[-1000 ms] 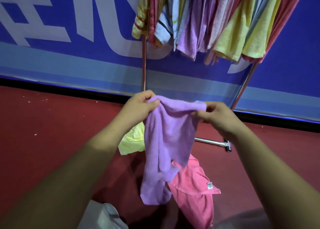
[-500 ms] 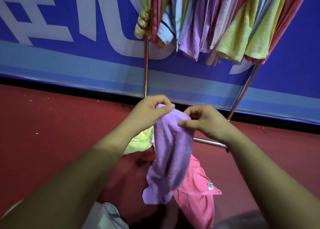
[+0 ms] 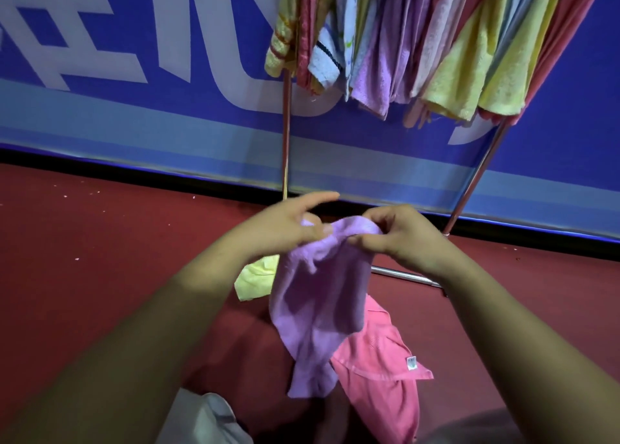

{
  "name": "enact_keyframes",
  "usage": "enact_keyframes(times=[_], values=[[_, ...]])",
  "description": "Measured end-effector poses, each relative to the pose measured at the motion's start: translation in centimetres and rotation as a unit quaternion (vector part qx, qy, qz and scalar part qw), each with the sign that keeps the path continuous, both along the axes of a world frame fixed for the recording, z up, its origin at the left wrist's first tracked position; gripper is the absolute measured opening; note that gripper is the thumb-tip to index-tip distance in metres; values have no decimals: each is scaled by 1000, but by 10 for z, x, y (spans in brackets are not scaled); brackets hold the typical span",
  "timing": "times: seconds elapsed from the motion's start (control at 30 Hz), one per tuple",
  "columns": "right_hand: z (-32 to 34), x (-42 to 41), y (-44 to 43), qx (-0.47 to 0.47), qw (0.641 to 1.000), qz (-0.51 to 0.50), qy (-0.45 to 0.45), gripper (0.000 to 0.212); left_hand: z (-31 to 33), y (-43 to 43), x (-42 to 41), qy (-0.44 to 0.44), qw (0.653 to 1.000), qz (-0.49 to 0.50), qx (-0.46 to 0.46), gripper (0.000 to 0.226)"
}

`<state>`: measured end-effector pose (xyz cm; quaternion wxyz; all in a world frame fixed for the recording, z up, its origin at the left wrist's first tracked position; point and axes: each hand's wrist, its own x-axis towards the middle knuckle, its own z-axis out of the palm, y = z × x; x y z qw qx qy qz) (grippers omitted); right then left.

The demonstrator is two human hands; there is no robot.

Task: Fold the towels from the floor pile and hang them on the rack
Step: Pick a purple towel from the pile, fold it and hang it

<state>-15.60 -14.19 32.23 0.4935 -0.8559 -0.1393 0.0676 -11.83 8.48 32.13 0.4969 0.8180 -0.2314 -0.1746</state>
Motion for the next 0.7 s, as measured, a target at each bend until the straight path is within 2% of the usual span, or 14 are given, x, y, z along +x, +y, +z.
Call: enact_keyframes(times=[0.07,0.17,0.27,0.37,0.47,0.6,0.7], values=[[4,-4,7,4,1000,26,-6,21,-5,-7,-2,-20,998,-43,44,48],[6,-3,4,17,1000,20,5,10,-5,-8,0,-45,996,-42,63,16],[1,2,-5,-60,998,-22,-15,20,2,-8,0,-45,998,43,-6,12],[-3,10,-18,-125,986,-108,-32,26,6,-6,4,-21,981,166,-99,15],[-4,15,-29,-83,983,-159,-33,23,6,-1,9,-4,960,248,-133,13],[-6,17,-30,9,978,-206,-27,21,-1,4,16,-16,941,316,-123,25],[-5,17,-28,45,974,-220,-39,20,-5,6,18,-65,936,337,-74,4]])
